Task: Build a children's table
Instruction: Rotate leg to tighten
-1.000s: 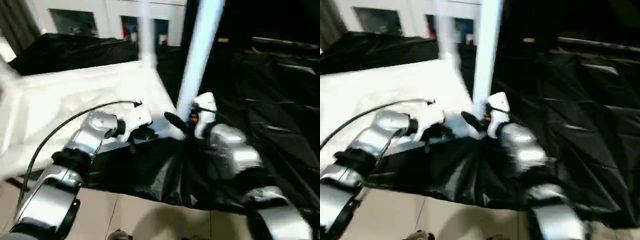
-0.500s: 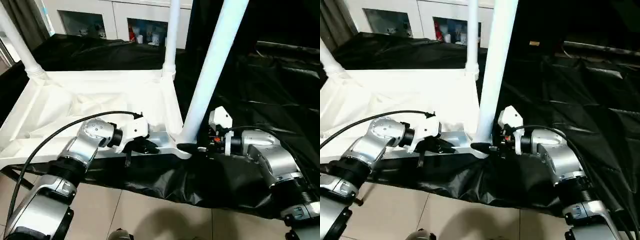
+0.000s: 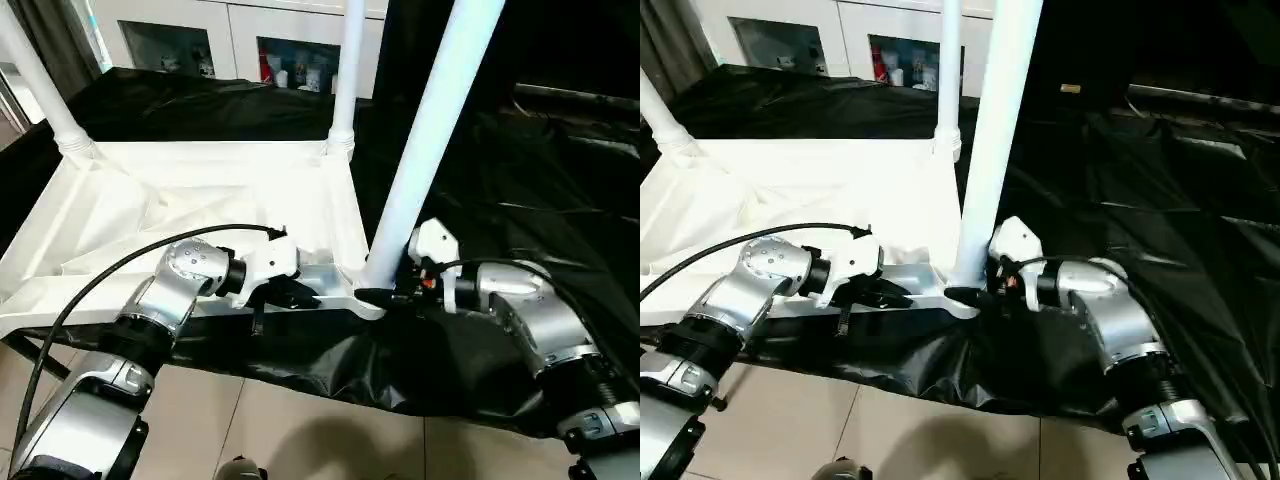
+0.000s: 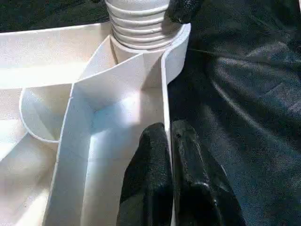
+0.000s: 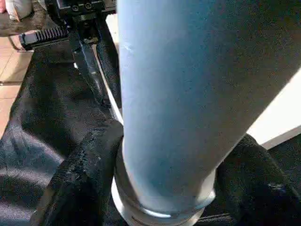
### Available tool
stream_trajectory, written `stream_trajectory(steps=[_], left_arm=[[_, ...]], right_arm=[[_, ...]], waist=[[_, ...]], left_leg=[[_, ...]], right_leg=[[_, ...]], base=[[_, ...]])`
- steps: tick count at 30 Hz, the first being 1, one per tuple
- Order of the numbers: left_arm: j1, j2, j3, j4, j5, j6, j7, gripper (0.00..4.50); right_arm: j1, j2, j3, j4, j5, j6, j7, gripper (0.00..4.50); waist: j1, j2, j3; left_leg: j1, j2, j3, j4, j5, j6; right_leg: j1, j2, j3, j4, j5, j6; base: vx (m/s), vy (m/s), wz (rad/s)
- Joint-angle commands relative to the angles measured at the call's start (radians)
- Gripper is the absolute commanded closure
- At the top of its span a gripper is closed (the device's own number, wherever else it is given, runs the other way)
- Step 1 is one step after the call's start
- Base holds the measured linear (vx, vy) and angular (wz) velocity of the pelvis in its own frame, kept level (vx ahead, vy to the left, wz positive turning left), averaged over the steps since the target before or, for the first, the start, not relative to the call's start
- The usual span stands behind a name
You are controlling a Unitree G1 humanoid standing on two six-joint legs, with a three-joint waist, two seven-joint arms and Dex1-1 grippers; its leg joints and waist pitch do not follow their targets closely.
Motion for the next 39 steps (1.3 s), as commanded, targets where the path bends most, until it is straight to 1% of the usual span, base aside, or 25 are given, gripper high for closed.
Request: stream_trajectory(steps=[1,5,9,12,14,15,17,18,19,20,21,22,23,24,25,26,28,30,32,33,34,35,36,38,39], left_arm=[[-0.009,-0.007,0.008,-0.012,-0.009,-0.028,0.001,4.50],[-0.010,-0.005,0.009,-0.010,-0.009,-0.028,0.003,4.50],[-0.011,-0.004,0.011,-0.004,-0.008,-0.031,0.006,4.50],[-0.016,-0.009,0.015,0.008,0.001,-0.022,0.039,4.50],[-0.037,-0.025,0.023,0.040,0.021,0.020,0.115,4.50],[-0.047,-0.031,0.025,0.056,0.032,0.040,0.147,4.50],[-0.061,-0.046,0.032,0.078,0.036,0.066,0.188,4.50],[-0.074,-0.060,0.039,0.095,0.038,0.089,0.220,4.50],[-0.091,-0.083,0.047,0.117,0.041,0.120,0.268,4.50],[-0.105,-0.103,0.051,0.136,0.045,0.142,0.309,4.50],[-0.117,-0.122,0.053,0.153,0.051,0.162,0.351,4.50],[-0.132,-0.146,0.057,0.175,0.057,0.184,0.403,4.50],[-0.146,-0.170,0.062,0.194,0.061,0.210,0.459,4.50],[-0.162,-0.198,0.068,0.215,0.064,0.238,0.520,4.50],[-0.184,-0.245,0.075,0.240,0.070,0.274,0.603,4.50],[-0.189,-0.269,0.075,0.240,0.071,0.286,0.623,4.50],[-0.191,-0.298,0.073,0.235,0.075,0.299,0.637,4.50],[-0.190,-0.311,0.067,0.229,0.080,0.294,0.635,4.50],[-0.189,-0.312,0.063,0.231,0.084,0.279,0.623,4.50],[-0.187,-0.304,0.057,0.235,0.089,0.264,0.615,4.50],[-0.186,-0.300,0.053,0.238,0.091,0.258,0.613,4.50],[-0.183,-0.289,0.050,0.238,0.092,0.246,0.601,4.50],[-0.184,-0.285,0.049,0.242,0.093,0.240,0.598,4.50],[-0.179,-0.263,0.044,0.238,0.093,0.212,0.566,4.50],[-0.177,-0.258,0.044,0.236,0.093,0.209,0.557,4.50]], right_arm=[[-0.009,0.003,0.028,0.031,-0.034,-0.013,-0.012,1.84],[-0.011,0.008,0.032,0.041,-0.039,-0.023,-0.015,1.86],[-0.016,0.015,0.028,0.055,-0.040,-0.028,-0.017,1.87],[-0.006,0.025,0.012,0.054,-0.027,-0.002,-0.032,1.87],[0.000,0.060,-0.025,0.076,-0.013,0.040,-0.120,1.87],[0.000,0.077,-0.042,0.090,-0.012,0.055,-0.162,1.87],[0.000,0.111,-0.066,0.113,-0.011,0.077,-0.241,1.88],[-0.001,0.139,-0.086,0.134,-0.012,0.092,-0.305,1.88],[-0.005,0.179,-0.111,0.168,-0.014,0.108,-0.399,1.88],[-0.011,0.212,-0.129,0.199,-0.019,0.114,-0.481,1.88],[-0.018,0.241,-0.142,0.229,-0.025,0.113,-0.553,1.88],[-0.030,0.273,-0.159,0.266,-0.028,0.115,-0.636,1.88],[-0.044,0.304,-0.177,0.299,-0.026,0.122,-0.707,1.88],[-0.063,0.338,-0.197,0.339,-0.019,0.126,-0.780,1.88],[-0.095,0.388,-0.220,0.404,-0.006,0.118,-0.859,1.88],[-0.111,0.409,-0.218,0.432,-0.012,0.109,-0.887,1.88],[-0.132,0.432,-0.209,0.463,-0.030,0.100,-0.917,1.88],[-0.148,0.443,-0.206,0.483,-0.040,0.096,-0.930,1.88],[-0.156,0.448,-0.208,0.484,-0.050,0.078,-0.919,1.88],[-0.159,0.446,-0.207,0.480,-0.052,0.061,-0.900,1.88],[-0.162,0.445,-0.205,0.480,-0.052,0.053,-0.893,1.53],[-0.165,0.442,-0.208,0.480,-0.047,0.047,-0.877,1.32],[-0.174,0.443,-0.213,0.492,-0.045,0.038,-0.875,1.18],[-0.191,0.431,-0.215,0.502,-0.047,0.023,-0.852,1.16],[-0.199,0.428,-0.217,0.513,-0.051,0.014,-0.846,0.98]], waist=[[-0.003,-0.009,-0.069],[-0.005,-0.009,-0.066],[-0.008,-0.009,-0.066],[-0.009,-0.008,-0.067],[-0.013,-0.008,-0.066],[-0.011,-0.007,-0.065],[-0.015,-0.008,-0.060],[-0.017,-0.009,-0.059],[-0.021,-0.003,-0.057],[-0.022,-0.003,-0.057],[-0.028,-0.005,-0.055],[-0.030,-0.001,-0.055],[-0.032,-0.003,-0.054],[-0.035,0.006,-0.052],[-0.036,0.003,-0.052],[-0.039,-0.001,-0.053],[-0.038,0.000,-0.048],[-0.039,-0.001,-0.048],[-0.039,0.000,-0.051],[-0.038,0.004,-0.053],[-0.039,0.002,-0.055],[-0.039,0.003,-0.055],[-0.042,0.004,-0.053],[-0.045,0.006,-0.052],[-0.050,0.004,-0.052]], left_leg=[[0.007,0.022,0.004,-0.050,-0.030,0.099],[0.008,0.022,0.004,-0.052,-0.061,0.083],[0.007,0.021,0.003,-0.052,-0.064,0.076],[0.007,0.021,0.003,-0.050,-0.053,0.081],[0.007,0.020,0.004,-0.050,-0.058,0.081],[0.010,0.019,0.004,-0.051,-0.067,0.075],[0.012,0.021,0.002,-0.058,-0.122,0.037],[0.013,0.019,0.002,-0.059,-0.135,0.032],[0.015,0.019,0.002,-0.063,-0.155,0.010],[0.017,0.019,-0.001,-0.065,-0.167,-0.004],[0.016,0.019,-0.002,-0.069,-0.188,-0.022],[0.016,0.018,-0.004,-0.071,-0.203,-0.035],[0.016,0.017,-0.005,-0.071,-0.212,-0.036],[0.021,0.016,-0.004,-0.072,-0.235,-0.046],[0.024,0.014,-0.006,-0.073,-0.257,-0.048],[0.021,0.013,-0.004,-0.071,-0.256,-0.047],[0.025,0.013,-0.005,-0.075,-0.280,-0.035],[0.026,0.012,-0.006,-0.077,-0.296,-0.029],[0.026,0.015,-0.009,-0.079,-0.292,-0.024],[0.024,0.017,-0.010,-0.082,-0.282,-0.022],[0.023,0.017,-0.009,-0.082,-0.264,-0.020],[0.023,0.017,-0.009,-0.082,-0.261,-0.017],[0.022,0.018,-0.009,-0.083,-0.268,-0.017],[0.023,0.017,-0.009,-0.084,-0.292,-0.017],[0.018,0.016,-0.011,-0.085,-0.297,-0.016]], right_leg=[[0.066,-0.060,0.046,-0.049,0.150,-0.263],[0.066,-0.061,0.047,-0.053,0.101,-0.256],[0.066,-0.060,0.048,-0.053,0.094,-0.254],[0.066,-0.059,0.048,-0.050,0.120,-0.258],[0.064,-0.058,0.049,-0.051,0.112,-0.260],[0.062,-0.059,0.048,-0.054,0.096,-0.260],[0.061,-0.062,0.049,-0.063,-0.009,-0.244],[0.059,-0.062,0.049,-0.068,-0.033,-0.238],[0.055,-0.063,0.051,-0.072,-0.080,-0.231],[0.057,-0.063,0.049,-0.074,-0.107,-0.223],[0.055,-0.065,0.050,-0.079,-0.155,-0.211],[0.057,-0.064,0.051,-0.081,-0.178,-0.198],[0.056,-0.063,0.050,-0.083,-0.187,-0.195],[0.050,-0.064,0.053,-0.086,-0.216,-0.196],[0.052,-0.063,0.052,-0.092,-0.247,-0.185],[0.052,-0.063,0.054,-0.093,-0.248,-0.185],[0.048,-0.063,0.052,-0.102,-0.284,-0.176],[0.048,-0.063,0.050,-0.106,-0.309,-0.167],[0.050,-0.063,0.050,-0.106,-0.294,-0.163],[0.053,-0.064,0.049,-0.104,-0.266,-0.167],[0.055,-0.063,0.049,-0.103,-0.226,-0.175],[0.055,-0.063,0.048,-0.102,-0.217,-0.178],[0.054,-0.062,0.048,-0.102,-0.214,-0.182],[0.053,-0.063,0.047,-0.104,-0.234,-0.185],[0.057,-0.064,0.047,-0.104,-0.245,-0.185]], base=[[0.000,0.000,0.00],[0.000,0.000,0.00],[0.000,0.000,0.00],[0.000,0.000,0.00],[0.000,0.000,0.00],[0.000,0.000,0.00],[0.000,0.000,0.00],[0.000,0.000,0.00],[0.000,0.000,0.00],[0.000,0.000,0.00],[0.000,0.000,0.00],[0.000,0.000,0.00],[0.000,0.000,0.00],[0.000,0.000,0.00],[0.000,0.000,0.00],[0.000,0.000,0.00],[0.000,0.000,0.00],[0.000,0.000,0.00],[0.000,0.000,0.00],[0.000,0.000,0.00],[0.000,0.000,0.00],[0.000,0.000,0.00],[0.000,0.000,0.00],[0.000,0.000,0.00],[0.000,0.000,0.00]])
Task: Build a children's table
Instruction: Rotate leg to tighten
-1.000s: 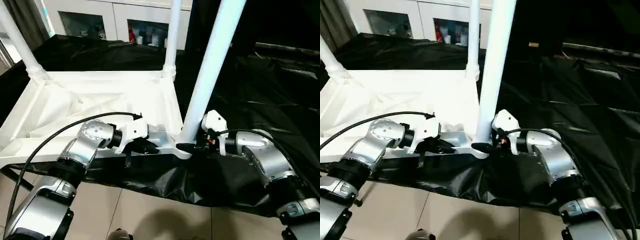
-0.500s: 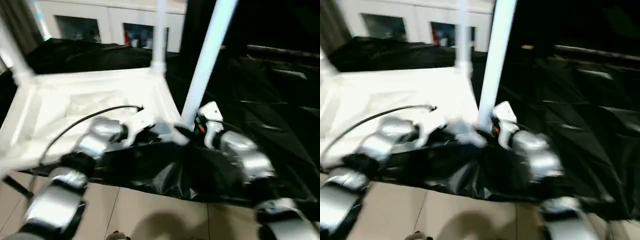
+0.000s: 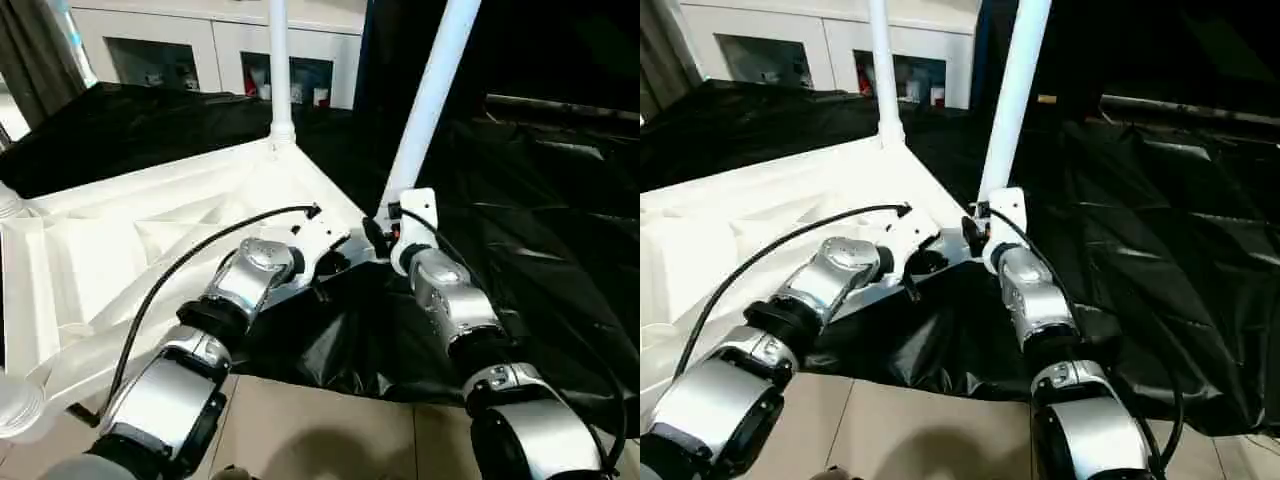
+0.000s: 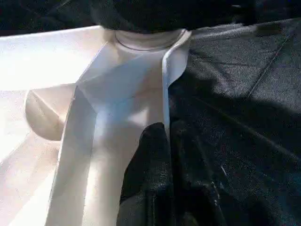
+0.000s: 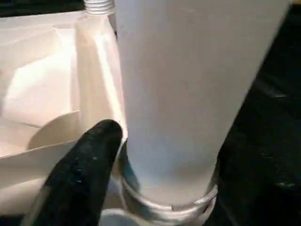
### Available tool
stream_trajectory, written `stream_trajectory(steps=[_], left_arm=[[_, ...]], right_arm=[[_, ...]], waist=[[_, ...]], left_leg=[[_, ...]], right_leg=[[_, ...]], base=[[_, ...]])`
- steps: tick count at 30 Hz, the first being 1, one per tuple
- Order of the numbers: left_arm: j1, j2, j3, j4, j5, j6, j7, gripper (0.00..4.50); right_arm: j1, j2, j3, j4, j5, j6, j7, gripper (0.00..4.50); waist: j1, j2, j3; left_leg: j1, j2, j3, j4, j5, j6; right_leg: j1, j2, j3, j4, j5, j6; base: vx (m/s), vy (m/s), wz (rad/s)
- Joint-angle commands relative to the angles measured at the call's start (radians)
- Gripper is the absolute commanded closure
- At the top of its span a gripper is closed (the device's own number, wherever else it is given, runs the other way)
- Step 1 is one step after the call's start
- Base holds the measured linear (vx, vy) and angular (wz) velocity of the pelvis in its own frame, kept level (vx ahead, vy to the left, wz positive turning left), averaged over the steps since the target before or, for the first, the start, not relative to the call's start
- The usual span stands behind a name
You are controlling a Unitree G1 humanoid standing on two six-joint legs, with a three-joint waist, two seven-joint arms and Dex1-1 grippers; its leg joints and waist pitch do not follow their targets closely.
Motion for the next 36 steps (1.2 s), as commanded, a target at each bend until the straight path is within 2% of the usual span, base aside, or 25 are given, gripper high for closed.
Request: stream_trajectory(steps=[1,2,4,5,6,7,8,9,10,13,15,16,19,22,28,29,31,32,33,36], left_arm=[[-0.013,0.008,-0.001,-0.015,0.011,-0.028,-0.002,4.50],[-0.003,0.028,-0.008,-0.029,0.010,-0.055,-0.042,4.50],[0.006,0.043,-0.012,-0.038,0.009,-0.063,-0.070,4.50],[0.015,0.060,-0.014,-0.050,0.001,-0.075,-0.112,4.50],[0.021,0.070,-0.015,-0.055,-0.004,-0.083,-0.138,4.50],[0.025,0.079,-0.016,-0.060,-0.008,-0.091,-0.163,4.50],[0.034,0.104,-0.018,-0.074,-0.024,-0.114,-0.236,4.50],[0.036,0.116,-0.020,-0.079,-0.030,-0.125,-0.267,4.50],[0.039,0.124,-0.022,-0.083,-0.034,-0.143,-0.291,4.50],[0.050,0.159,-0.036,-0.097,-0.044,-0.178,-0.383,4.50],[0.057,0.174,-0.041,-0.105,-0.047,-0.190,-0.419,4.50],[0.065,0.185,-0.043,-0.118,-0.056,-0.199,-0.452,4.50],[0.081,0.203,-0.041,-0.147,-0.077,-0.195,-0.508,4.50],[0.090,0.204,-0.033,-0.170,-0.094,-0.195,-0.533,4.50],[0.115,0.203,-0.030,-0.196,-0.108,-0.202,-0.564,4.50],[0.118,0.204,-0.030,-0.198,-0.107,-0.203,-0.564,4.50],[0.120,0.204,-0.028,-0.197,-0.104,-0.205,-0.563,4.50],[0.120,0.206,-0.026,-0.196,-0.103,-0.208,-0.558,4.50],[0.121,0.208,-0.022,-0.194,-0.101,-0.211,-0.552,4.50],[0.122,0.211,-0.018,-0.192,-0.095,-0.214,-0.543,4.50]], right_arm=[[0.014,0.036,0.026,0.070,0.011,0.025,0.064,0.98],[0.018,0.011,0.039,0.043,0.012,0.020,0.136,0.98],[0.028,-0.013,0.054,0.012,0.013,0.018,0.200,0.98],[0.043,-0.044,0.074,-0.032,0.015,0.013,0.273,0.98],[0.053,-0.063,0.086,-0.058,0.016,0.007,0.320,0.98],[0.061,-0.083,0.095,-0.083,0.019,0.003,0.361,0.98],[0.086,-0.142,0.121,-0.142,0.033,-0.033,0.499,0.98],[0.096,-0.171,0.131,-0.162,0.040,-0.042,0.564,0.98],[0.101,-0.191,0.137,-0.172,0.044,-0.049,0.606,0.98],[0.117,-0.266,0.160,-0.196,0.043,-0.064,0.742,0.98],[0.123,-0.294,0.167,-0.209,0.043,-0.060,0.796,0.98],[0.128,-0.313,0.172,-0.225,0.046,-0.052,0.828,0.98],[0.133,-0.345,0.180,-0.257,0.060,-0.029,0.890,0.98],[0.132,-0.356,0.182,-0.263,0.064,-0.035,0.912,0.98],[0.135,-0.357,0.199,-0.255,0.042,-0.042,0.929,0.98],[0.137,-0.357,0.200,-0.258,0.038,-0.041,0.929,1.23],[0.140,-0.356,0.200,-0.261,0.040,-0.035,0.933,1.31],[0.140,-0.353,0.201,-0.260,0.039,-0.034,0.931,1.31],[0.146,-0.347,0.205,-0.264,0.039,-0.031,0.928,1.47],[0.153,-0.340,0.209,-0.269,0.039,-0.028,0.921,1.69]], waist=[[0.002,0.017,-0.050],[0.001,0.015,-0.048],[-0.001,0.021,-0.051],[-0.001,0.021,-0.052],[0.002,0.015,-0.054],[0.003,0.023,-0.057],[0.007,0.020,-0.060],[0.010,0.020,-0.062],[0.012,0.023,-0.065],[0.017,0.023,-0.072],[0.022,0.027,-0.071],[0.027,0.021,-0.069],[0.037,0.024,-0.066],[0.044,0.019,-0.064],[0.048,0.016,-0.062],[0.048,0.016,-0.062],[0.049,0.015,-0.062],[0.048,0.012,-0.062],[0.049,0.012,-0.063],[0.049,0.014,-0.063]], left_leg=[[-0.001,0.018,-0.008,-0.083,-0.298,-0.009],[0.001,0.018,-0.007,-0.081,-0.304,-0.005],[-0.003,0.018,-0.007,-0.081,-0.283,0.002],[-0.003,0.018,-0.006,-0.080,-0.271,0.006],[-0.005,0.018,-0.004,-0.076,-0.239,0.024],[-0.006,0.018,-0.003,-0.073,-0.198,0.037],[-0.008,0.018,-0.002,-0.069,-0.159,0.049],[-0.008,0.017,0.000,-0.065,-0.137,0.060],[-0.010,0.017,0.000,-0.061,-0.099,0.084],[-0.013,0.019,0.004,-0.052,-0.039,0.123],[-0.014,0.021,0.005,-0.047,-0.028,0.144],[-0.014,0.023,0.005,-0.048,-0.042,0.147],[-0.008,0.029,0.008,-0.051,-0.080,0.135],[-0.006,0.030,0.009,-0.054,-0.106,0.114],[-0.010,0.027,0.009,-0.054,-0.103,0.093],[-0.010,0.026,0.009,-0.054,-0.103,0.092],[-0.009,0.025,0.010,-0.054,-0.106,0.089],[-0.010,0.026,0.010,-0.055,-0.108,0.089],[-0.010,0.025,0.009,-0.054,-0.103,0.089],[-0.011,0.025,0.009,-0.054,-0.098,0.090]], right_leg=[[0.036,-0.064,0.044,-0.097,-0.273,-0.187],[0.035,-0.064,0.044,-0.101,-0.281,-0.189],[0.040,-0.065,0.046,-0.097,-0.249,-0.194],[0.042,-0.064,0.046,-0.097,-0.229,-0.198],[0.047,-0.063,0.045,-0.093,-0.171,-0.210],[0.049,-0.062,0.045,-0.087,-0.104,-0.226],[0.055,-0.062,0.044,-0.079,-0.043,-0.243],[0.056,-0.062,0.044,-0.075,-0.004,-0.251],[0.059,-0.060,0.043,-0.067,0.073,-0.273],[0.056,-0.055,0.039,-0.049,0.214,-0.317],[0.051,-0.054,0.037,-0.044,0.248,-0.329],[0.051,-0.056,0.036,-0.045,0.226,-0.332],[0.045,-0.060,0.037,-0.051,0.145,-0.325],[0.044,-0.064,0.039,-0.054,0.086,-0.315],[0.043,-0.063,0.041,-0.055,0.049,-0.290],[0.043,-0.063,0.041,-0.056,0.045,-0.287],[0.043,-0.063,0.042,-0.058,0.028,-0.279],[0.043,-0.062,0.041,-0.058,0.022,-0.276],[0.043,-0.063,0.041,-0.057,0.022,-0.275],[0.043,-0.062,0.041,-0.057,0.025,-0.272]], base=[[0.000,0.000,0.00],[0.000,0.000,0.00],[0.000,0.000,0.00],[0.000,0.000,0.00],[0.000,0.000,0.00],[0.000,0.000,0.00],[0.000,0.000,0.00],[0.000,0.000,0.00],[0.000,0.000,0.00],[0.000,0.000,0.00],[0.000,0.000,0.00],[0.000,0.000,0.00],[0.000,0.000,0.00],[0.000,0.000,0.00],[0.000,0.000,0.00],[0.000,0.000,0.00],[0.000,0.000,0.00],[0.000,0.000,0.00],[0.000,0.000,0.00],[0.000,0.000,0.00]])
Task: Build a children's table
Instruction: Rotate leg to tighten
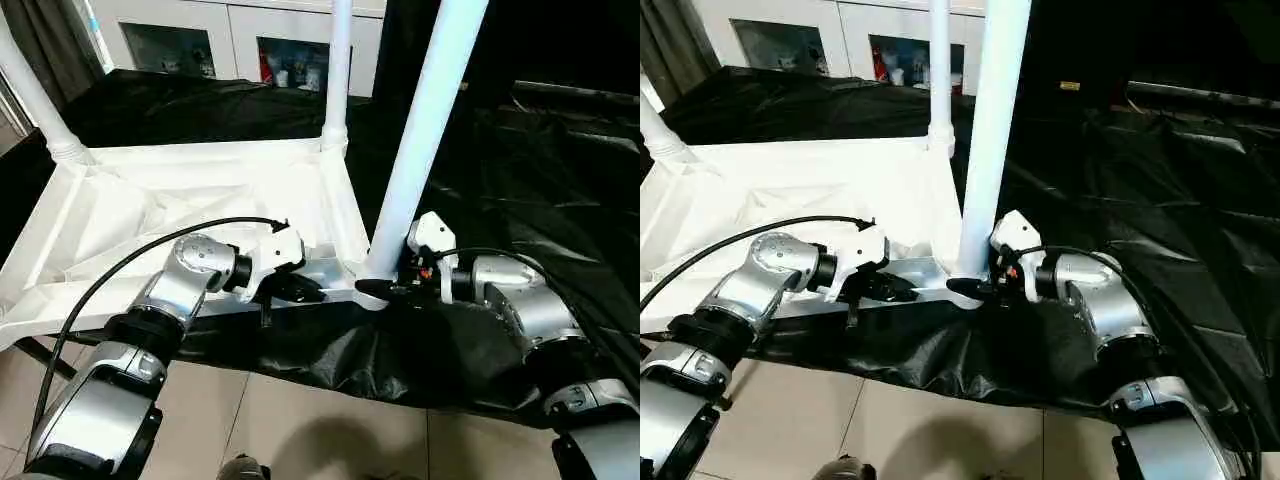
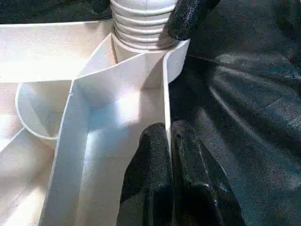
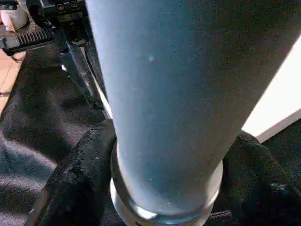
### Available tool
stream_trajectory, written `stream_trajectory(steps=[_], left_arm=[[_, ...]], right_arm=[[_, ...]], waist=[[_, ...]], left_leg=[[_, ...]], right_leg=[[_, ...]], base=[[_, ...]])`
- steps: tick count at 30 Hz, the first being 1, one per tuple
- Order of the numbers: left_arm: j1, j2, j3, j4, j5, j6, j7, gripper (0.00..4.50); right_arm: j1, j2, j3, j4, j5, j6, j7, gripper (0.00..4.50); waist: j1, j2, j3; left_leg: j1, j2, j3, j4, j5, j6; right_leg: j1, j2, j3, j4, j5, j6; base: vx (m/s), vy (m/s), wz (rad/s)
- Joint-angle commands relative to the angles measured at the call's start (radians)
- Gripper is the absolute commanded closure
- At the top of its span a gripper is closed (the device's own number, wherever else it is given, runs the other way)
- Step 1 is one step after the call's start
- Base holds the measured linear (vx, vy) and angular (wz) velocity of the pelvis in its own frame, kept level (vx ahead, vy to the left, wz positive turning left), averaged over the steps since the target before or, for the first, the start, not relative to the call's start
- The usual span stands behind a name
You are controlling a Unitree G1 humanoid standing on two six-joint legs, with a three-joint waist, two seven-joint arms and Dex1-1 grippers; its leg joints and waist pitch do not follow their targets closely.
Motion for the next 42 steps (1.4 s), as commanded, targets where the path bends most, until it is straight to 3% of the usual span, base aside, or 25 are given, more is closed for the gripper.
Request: stream_trajectory(steps=[1,6,7,9,10,14,16,19,20,21,23,28,33,36,40,42], left_arm=[[0.007,-0.002,0.003,-0.028,-0.009,-0.023,0.002,4.50],[-0.005,-0.025,0.021,-0.010,-0.003,0.007,0.071,4.50],[-0.018,-0.042,0.028,0.015,0.006,0.029,0.125,4.50],[-0.025,-0.053,0.032,0.030,0.011,0.043,0.156,4.50],[-0.050,-0.083,0.038,0.075,0.032,0.065,0.250,4.50],[-0.081,-0.129,0.040,0.125,0.059,0.096,0.377,4.50],[-0.117,-0.210,0.054,0.161,0.060,0.154,0.510,4.50],[-0.123,-0.251,0.049,0.157,0.065,0.170,0.540,4.50],[-0.120,-0.279,0.044,0.141,0.062,0.177,0.533,4.50],[-0.117,-0.287,0.041,0.134,0.062,0.175,0.527,4.50],[-0.111,-0.286,0.034,0.130,0.066,0.168,0.515,4.50],[-0.106,-0.250,0.030,0.141,0.077,0.143,0.497,4.50],[-0.080,-0.184,0.022,0.105,0.070,0.121,0.394,4.50],[-0.044,-0.119,0.000,0.061,0.050,0.038,0.227,4.50],[-0.026,-0.078,-0.009,0.027,0.029,0.028,0.123,4.50],[-0.022,-0.056,-0.011,0.018,0.022,0.014,0.085,4.50]], right_arm=[[0.019,0.010,0.009,-0.022,-0.004,0.015,-0.012,1.74],[0.033,0.065,-0.035,0.006,-0.005,0.045,-0.159,1.79],[0.033,0.096,-0.054,0.028,-0.012,0.067,-0.251,1.80],[0.033,0.114,-0.065,0.041,-0.016,0.079,-0.305,1.80],[0.026,0.169,-0.107,0.074,-0.011,0.105,-0.451,1.80],[0.009,0.240,-0.164,0.122,0.004,0.144,-0.641,1.80],[-0.036,0.342,-0.233,0.200,0.032,0.163,-0.859,1.80],[-0.062,0.384,-0.243,0.234,0.032,0.158,-0.928,1.80],[-0.080,0.398,-0.216,0.253,-0.005,0.123,-0.945,1.80],[-0.084,0.400,-0.202,0.255,-0.021,0.113,-0.938,1.80],[-0.088,0.401,-0.183,0.246,-0.043,0.091,-0.918,1.24],[-0.106,0.388,-0.156,0.249,-0.076,0.053,-0.883,0.83],[-0.088,0.329,-0.122,0.193,-0.057,0.038,-0.699,0.83],[-0.058,0.238,-0.080,0.115,-0.045,0.048,-0.488,0.83],[-0.032,0.153,-0.039,0.058,-0.042,0.042,-0.313,0.83],[-0.013,0.099,-0.020,0.008,-0.023,0.041,-0.204,0.83]], waist=[[-0.003,-0.006,-0.072],[-0.008,-0.003,-0.068],[-0.012,0.003,-0.068],[-0.018,-0.001,-0.066],[-0.024,0.003,-0.062],[-0.028,0.003,-0.062],[-0.032,0.003,-0.061],[-0.034,0.001,-0.062],[-0.035,0.001,-0.062],[-0.036,-0.001,-0.062],[-0.035,-0.003,-0.064],[-0.036,-0.007,-0.064],[-0.042,-0.007,-0.065],[-0.044,-0.005,-0.069],[-0.036,-0.001,-0.075],[-0.027,0.001,-0.073]], left_leg=[[0.009,0.023,0.004,-0.059,-0.104,0.073],[0.011,0.023,0.003,-0.063,-0.140,0.049],[0.012,0.022,0.001,-0.065,-0.149,0.036],[0.014,0.020,0.000,-0.069,-0.175,0.016],[0.015,0.019,0.002,-0.070,-0.193,0.008],[0.018,0.019,-0.003,-0.076,-0.222,-0.022],[0.021,0.017,-0.003,-0.078,-0.233,-0.033],[0.018,0.016,-0.003,-0.077,-0.229,-0.029],[0.016,0.015,-0.003,-0.077,-0.231,-0.025],[0.017,0.015,-0.002,-0.077,-0.232,-0.022],[0.014,0.013,-0.002,-0.076,-0.224,-0.012],[0.012,0.015,-0.002,-0.077,-0.216,0.001],[0.004,0.014,-0.003,-0.076,-0.196,0.022],[0.003,0.014,-0.003,-0.070,-0.150,0.049],[0.006,0.019,0.001,-0.064,-0.078,0.084],[0.009,0.024,0.003,-0.062,-0.095,0.096]], right_leg=[[0.060,-0.060,0.043,-0.055,0.027,-0.269],[0.057,-0.061,0.044,-0.062,-0.024,-0.262],[0.056,-0.062,0.045,-0.064,-0.052,-0.257],[0.058,-0.061,0.045,-0.071,-0.104,-0.244],[0.051,-0.060,0.047,-0.077,-0.135,-0.237],[0.050,-0.063,0.048,-0.084,-0.212,-0.207],[0.047,-0.060,0.049,-0.087,-0.228,-0.203],[0.048,-0.061,0.048,-0.089,-0.218,-0.195],[0.048,-0.060,0.048,-0.089,-0.210,-0.194],[0.048,-0.059,0.048,-0.090,-0.207,-0.193],[0.051,-0.060,0.048,-0.089,-0.195,-0.190],[0.052,-0.061,0.047,-0.088,-0.185,-0.193],[0.061,-0.060,0.046,-0.084,-0.149,-0.198],[0.065,-0.059,0.045,-0.078,-0.071,-0.219],[0.065,-0.055,0.043,-0.057,0.104,-0.280],[0.064,-0.055,0.041,-0.056,0.109,-0.287]], base=[[0.000,0.000,0.00],[0.000,0.000,0.00],[0.000,0.000,0.00],[0.000,0.000,0.00],[0.000,0.000,0.00],[0.000,0.000,0.00],[0.000,0.000,0.00],[0.000,0.000,0.00],[0.000,0.000,0.00],[0.000,0.000,0.00],[0.000,0.000,0.00],[0.000,0.000,0.00],[0.000,0.000,0.00],[0.000,0.000,0.00],[0.000,0.000,0.00],[0.000,0.000,0.00]])
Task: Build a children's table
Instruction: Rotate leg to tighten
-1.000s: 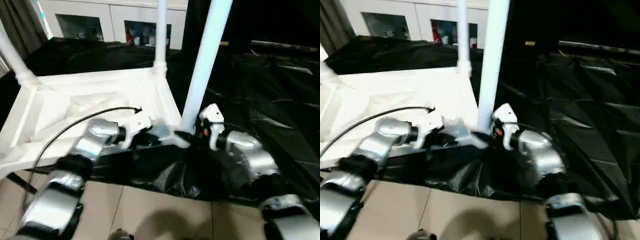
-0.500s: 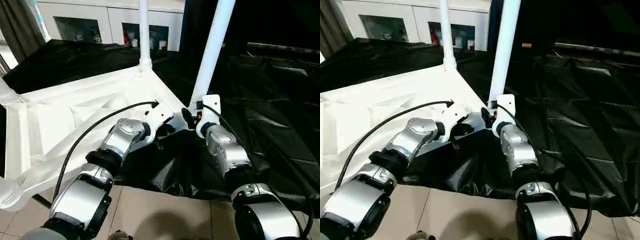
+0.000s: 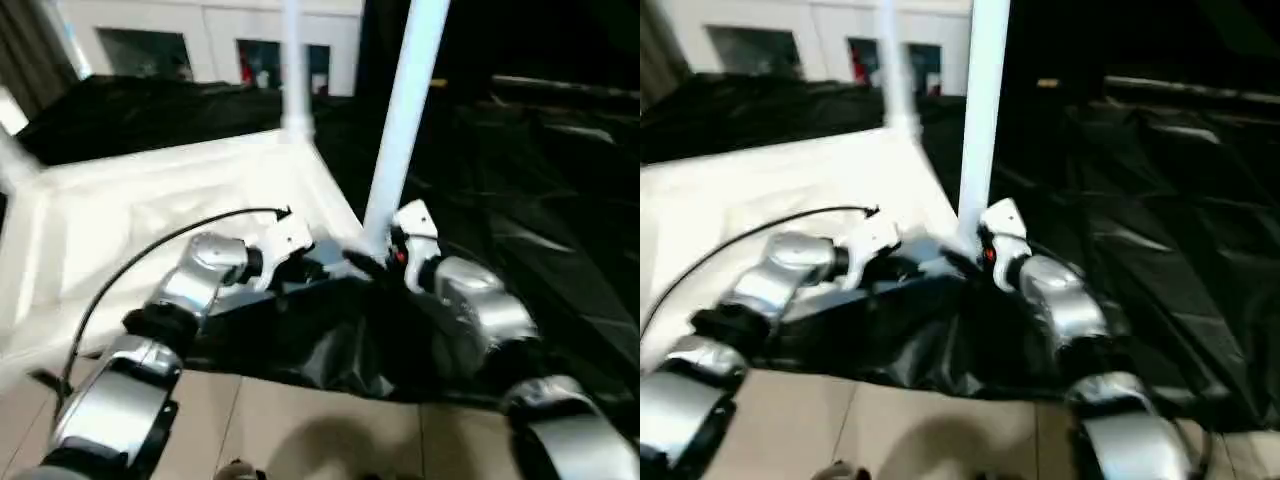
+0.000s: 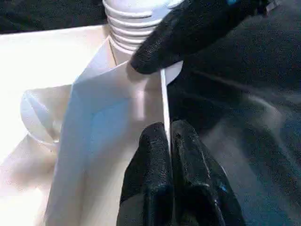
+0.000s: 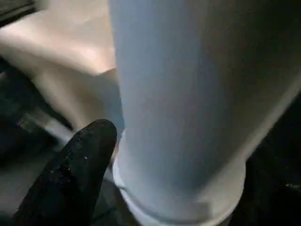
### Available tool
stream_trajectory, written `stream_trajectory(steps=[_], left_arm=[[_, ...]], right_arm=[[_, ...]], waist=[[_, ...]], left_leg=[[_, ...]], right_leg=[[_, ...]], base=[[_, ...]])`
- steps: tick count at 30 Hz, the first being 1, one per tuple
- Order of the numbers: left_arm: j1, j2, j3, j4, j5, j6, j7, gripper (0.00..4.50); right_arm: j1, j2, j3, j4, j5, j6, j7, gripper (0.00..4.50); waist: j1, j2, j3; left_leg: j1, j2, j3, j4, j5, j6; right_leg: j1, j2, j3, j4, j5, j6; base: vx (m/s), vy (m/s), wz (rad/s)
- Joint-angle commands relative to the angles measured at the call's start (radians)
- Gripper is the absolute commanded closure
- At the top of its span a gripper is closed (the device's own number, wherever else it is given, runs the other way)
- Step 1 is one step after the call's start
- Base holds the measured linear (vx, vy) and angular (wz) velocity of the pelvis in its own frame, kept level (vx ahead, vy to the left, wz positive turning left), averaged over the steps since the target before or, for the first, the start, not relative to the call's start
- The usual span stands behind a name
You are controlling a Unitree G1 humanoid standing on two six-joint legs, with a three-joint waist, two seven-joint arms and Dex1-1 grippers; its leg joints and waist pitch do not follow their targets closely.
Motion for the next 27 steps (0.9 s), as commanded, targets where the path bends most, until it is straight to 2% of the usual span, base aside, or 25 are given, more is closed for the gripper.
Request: stream_trajectory(steps=[1,2,4,5,8,12,13,16,17,19,25,27], left_arm=[[0.011,0.006,-0.028,-0.030,-0.012,-0.020,-0.071,4.50],[0.013,0.014,-0.026,-0.035,-0.019,-0.028,-0.095,4.50],[0.017,0.026,-0.021,-0.044,-0.031,-0.028,-0.134,4.50],[0.021,0.031,-0.021,-0.049,-0.038,-0.033,-0.153,4.50],[0.026,0.041,-0.021,-0.049,-0.040,-0.041,-0.174,4.50],[0.027,0.046,-0.016,-0.046,-0.039,-0.044,-0.169,4.50],[0.027,0.046,-0.016,-0.046,-0.040,-0.044,-0.169,4.50],[0.032,0.050,-0.010,-0.049,-0.040,-0.042,-0.170,4.50],[0.037,0.053,-0.009,-0.051,-0.040,-0.041,-0.169,4.50],[0.039,0.054,-0.009,-0.052,-0.040,-0.041,-0.168,4.50],[0.028,0.044,-0.005,-0.026,-0.027,-0.049,-0.128,4.50],[0.022,0.035,-0.002,-0.015,-0.020,-0.047,-0.098,4.50]], right_arm=[[0.015,-0.041,0.035,-0.075,0.031,0.010,0.152,0.83],[0.021,-0.064,0.041,-0.096,0.038,0.017,0.198,0.83],[0.029,-0.099,0.051,-0.125,0.048,0.035,0.263,0.83],[0.031,-0.112,0.054,-0.135,0.051,0.041,0.287,0.83],[0.033,-0.127,0.062,-0.146,0.046,0.044,0.306,0.83],[0.035,-0.111,0.050,-0.153,0.070,0.059,0.304,0.83],[0.036,-0.110,0.051,-0.154,0.072,0.060,0.305,1.08],[0.052,-0.100,0.065,-0.175,0.075,0.075,0.323,1.15],[0.063,-0.097,0.072,-0.187,0.075,0.078,0.326,1.15],[0.067,-0.095,0.072,-0.190,0.076,0.079,0.326,1.55],[0.085,-0.078,0.066,-0.178,0.062,0.079,0.265,1.72],[0.096,-0.071,0.058,-0.184,0.062,0.087,0.236,1.73]], waist=[[0.004,0.007,-0.072],[0.009,0.004,-0.073],[0.013,0.003,-0.072],[0.014,0.007,-0.072],[0.013,0.005,-0.071],[0.013,0.000,-0.070],[0.014,0.000,-0.070],[0.015,0.000,-0.071],[0.017,0.003,-0.071],[0.017,0.002,-0.071],[0.016,0.005,-0.069],[0.015,0.003,-0.067]], left_leg=[[0.009,0.026,0.003,-0.054,-0.104,0.099],[0.012,0.026,0.005,-0.052,-0.108,0.100],[0.010,0.026,0.005,-0.052,-0.108,0.104],[0.010,0.026,0.004,-0.052,-0.109,0.102],[0.011,0.025,0.004,-0.054,-0.139,0.079],[0.011,0.025,0.004,-0.055,-0.138,0.066],[0.010,0.025,0.003,-0.055,-0.132,0.065],[0.010,0.024,0.004,-0.054,-0.121,0.067],[0.010,0.024,0.003,-0.054,-0.118,0.067],[0.010,0.025,0.003,-0.054,-0.121,0.067],[0.012,0.024,0.003,-0.056,-0.149,0.047],[0.012,0.024,0.003,-0.058,-0.154,0.043]], right_leg=[[0.064,-0.058,0.042,-0.050,0.107,-0.288],[0.063,-0.056,0.042,-0.050,0.114,-0.291],[0.065,-0.058,0.042,-0.048,0.122,-0.295],[0.065,-0.059,0.041,-0.048,0.118,-0.295],[0.063,-0.062,0.042,-0.055,0.052,-0.289],[0.063,-0.062,0.043,-0.056,0.024,-0.281],[0.063,-0.062,0.043,-0.055,0.022,-0.279],[0.063,-0.062,0.043,-0.054,0.030,-0.275],[0.062,-0.062,0.043,-0.054,0.037,-0.276],[0.062,-0.062,0.042,-0.053,0.042,-0.275],[0.061,-0.062,0.043,-0.058,-0.003,-0.267],[0.061,-0.061,0.044,-0.060,-0.014,-0.263]], base=[[0.000,0.000,0.00],[0.000,0.000,0.00],[0.000,0.000,0.00],[0.000,0.000,0.00],[0.000,0.000,0.00],[0.000,0.000,0.00],[0.000,0.000,0.00],[0.000,0.000,0.00],[0.000,0.000,0.00],[0.000,0.000,0.00],[0.000,0.000,0.00],[0.000,0.000,0.00]])
